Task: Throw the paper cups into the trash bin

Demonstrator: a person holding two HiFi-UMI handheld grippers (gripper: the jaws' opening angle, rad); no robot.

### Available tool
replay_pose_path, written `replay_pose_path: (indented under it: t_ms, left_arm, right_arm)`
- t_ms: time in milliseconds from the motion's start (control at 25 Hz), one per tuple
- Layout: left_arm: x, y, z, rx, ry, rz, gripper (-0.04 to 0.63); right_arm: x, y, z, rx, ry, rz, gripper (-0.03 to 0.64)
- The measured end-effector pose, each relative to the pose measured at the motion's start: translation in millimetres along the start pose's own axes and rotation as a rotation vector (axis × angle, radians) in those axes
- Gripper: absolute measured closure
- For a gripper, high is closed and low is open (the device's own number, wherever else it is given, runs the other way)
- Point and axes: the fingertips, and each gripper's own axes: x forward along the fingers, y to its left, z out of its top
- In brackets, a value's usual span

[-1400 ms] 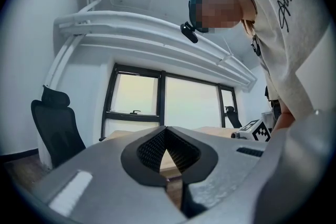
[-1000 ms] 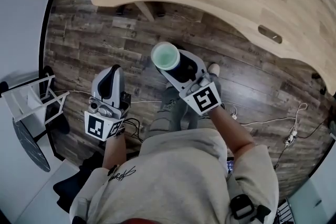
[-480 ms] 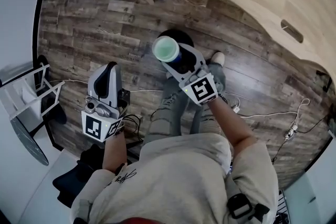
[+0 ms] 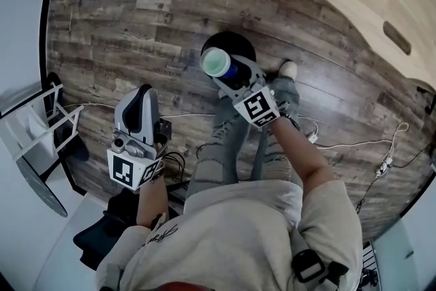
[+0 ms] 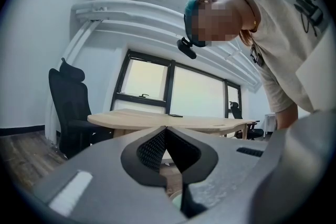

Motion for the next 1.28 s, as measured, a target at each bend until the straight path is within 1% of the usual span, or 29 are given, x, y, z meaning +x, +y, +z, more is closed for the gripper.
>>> replay_pose_path:
  t_ms: [240,560,880,1120,1280]
  left_arm:
    - [-1.4,-3.4,-20.3,-0.013,0.023,-0.012,0.594]
    - [2.5,-10.1,-40.5,-0.035,0.045,-0.023,0.594]
    - [3.1,-13.6,-51.4,-0.042,0.064,-0.028,0.594]
    - [2.9,-14.7,-58.6,-0.051,0.079,-0.030,0.594]
    - [2.1,-16.2,-63.5,-0.055,0.093,-0.038,0.594]
  right_arm:
    - [14.4,-11.1,-50.1,-0.011,0.086,-0.020,0.341]
    - [31.6,-15.8,-105.9,0.005,0.171,-0.011,0.341]
    - [45.8,-18.9,-151.4,0.010,0.281,-0.003,0.341]
    - [54.2,-24.1,-176.6,0.016,0.348,-0.010,0.341]
    - [56.1,-25.3,-187.2,0.072,0.372,-0.012,0.339]
